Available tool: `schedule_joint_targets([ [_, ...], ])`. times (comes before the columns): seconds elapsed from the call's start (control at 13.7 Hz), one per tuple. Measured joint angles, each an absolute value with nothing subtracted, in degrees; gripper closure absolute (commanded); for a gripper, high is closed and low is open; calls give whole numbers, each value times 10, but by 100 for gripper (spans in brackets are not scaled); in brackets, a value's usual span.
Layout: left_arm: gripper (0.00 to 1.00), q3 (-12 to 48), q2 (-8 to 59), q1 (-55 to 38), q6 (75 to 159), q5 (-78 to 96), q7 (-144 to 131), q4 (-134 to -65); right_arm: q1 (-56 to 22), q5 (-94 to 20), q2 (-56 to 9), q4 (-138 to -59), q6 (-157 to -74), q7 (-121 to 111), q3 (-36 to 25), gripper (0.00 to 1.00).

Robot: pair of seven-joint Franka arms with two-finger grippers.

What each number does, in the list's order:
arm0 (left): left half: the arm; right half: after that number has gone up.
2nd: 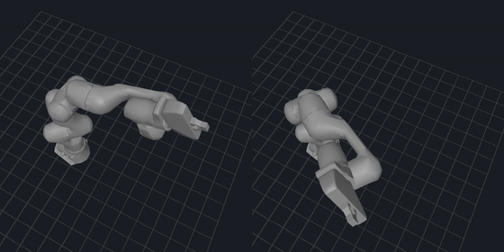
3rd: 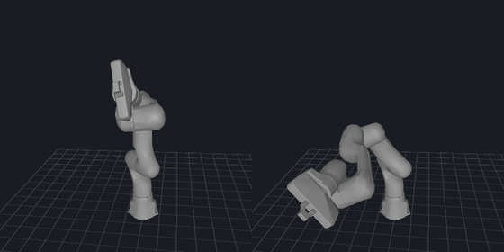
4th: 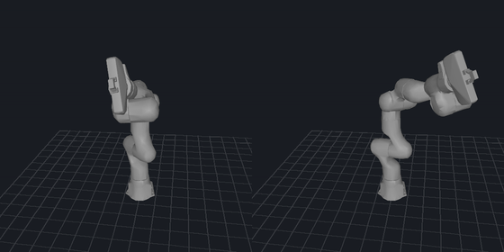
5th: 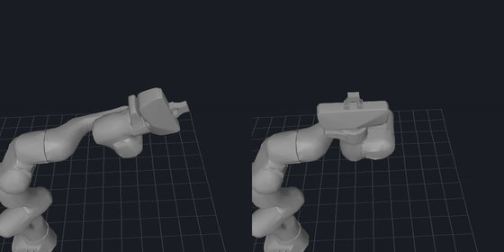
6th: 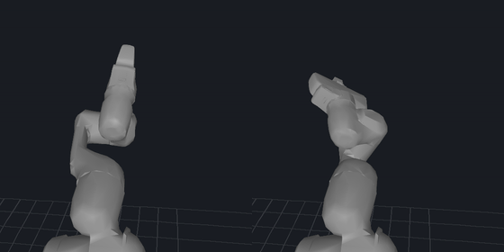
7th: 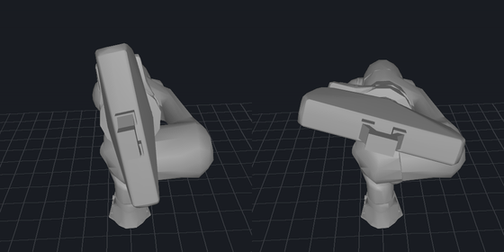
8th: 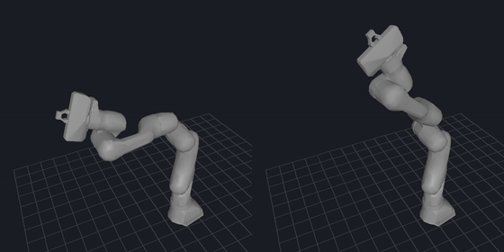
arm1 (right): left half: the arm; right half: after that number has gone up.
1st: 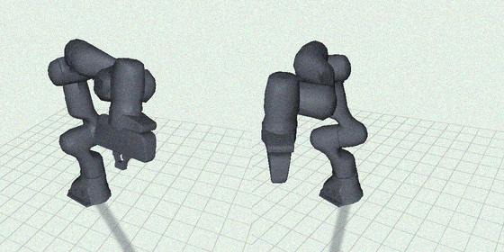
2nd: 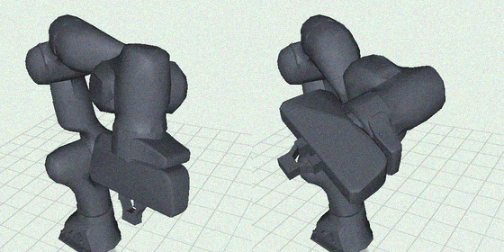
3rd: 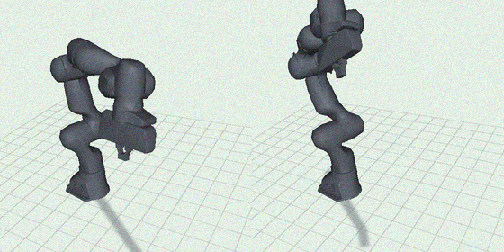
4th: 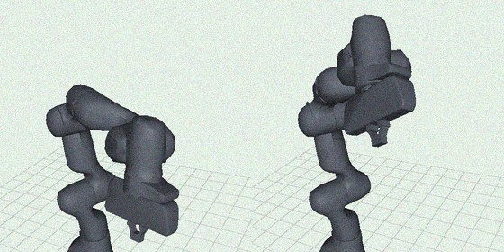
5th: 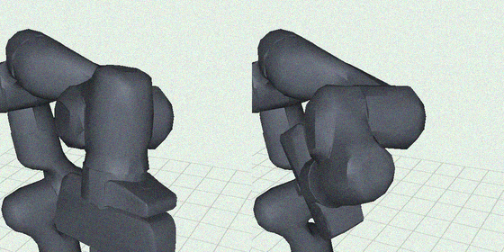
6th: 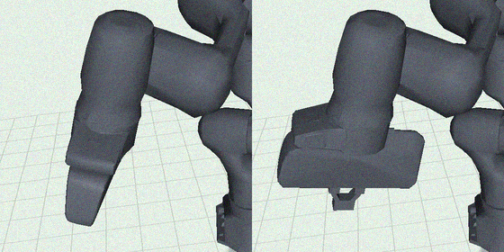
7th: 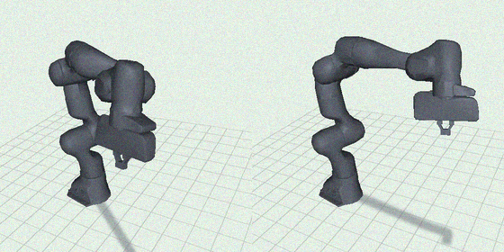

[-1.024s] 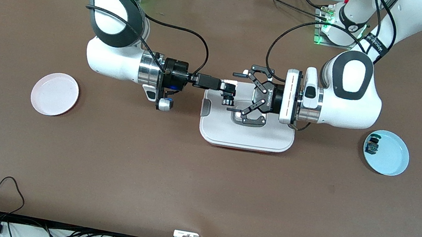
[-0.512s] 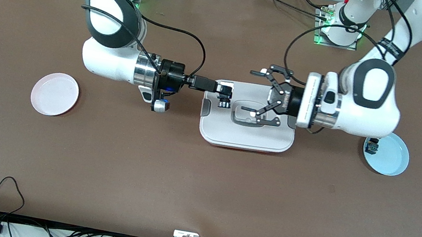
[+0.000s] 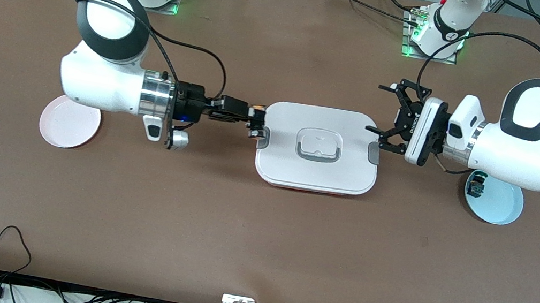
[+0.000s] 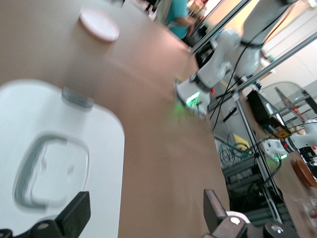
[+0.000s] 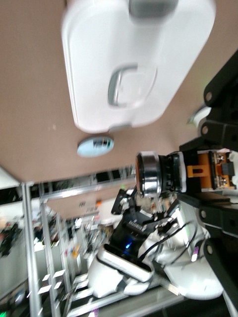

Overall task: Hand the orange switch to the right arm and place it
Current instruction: 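Open the left gripper and pull it back while the right gripper withdraws, then carry the switch with the right gripper over the white plate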

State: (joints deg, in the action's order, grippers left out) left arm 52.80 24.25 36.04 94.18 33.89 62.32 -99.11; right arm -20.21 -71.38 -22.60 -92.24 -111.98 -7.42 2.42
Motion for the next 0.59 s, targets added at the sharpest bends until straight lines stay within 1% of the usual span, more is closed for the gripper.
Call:
schedule_joint_targets([
  [0.15, 0, 532, 242, 359, 922, 267, 522, -979, -169, -609, -226, -904, -1065, -75, 23, 100],
  [0.22, 0, 532, 242, 358, 904, 230, 466, -962, -150, -557, -225, -891, -1033, -77, 23, 100],
  [0.37, 0, 532, 241, 359, 842, 127, 343, -908, -114, -460, -224, -866, -974, -86, 22, 100],
  [0.59, 0, 535, 237, 347, 755, 0, 196, -835, -74, -290, -213, -853, -931, -151, 22, 100],
])
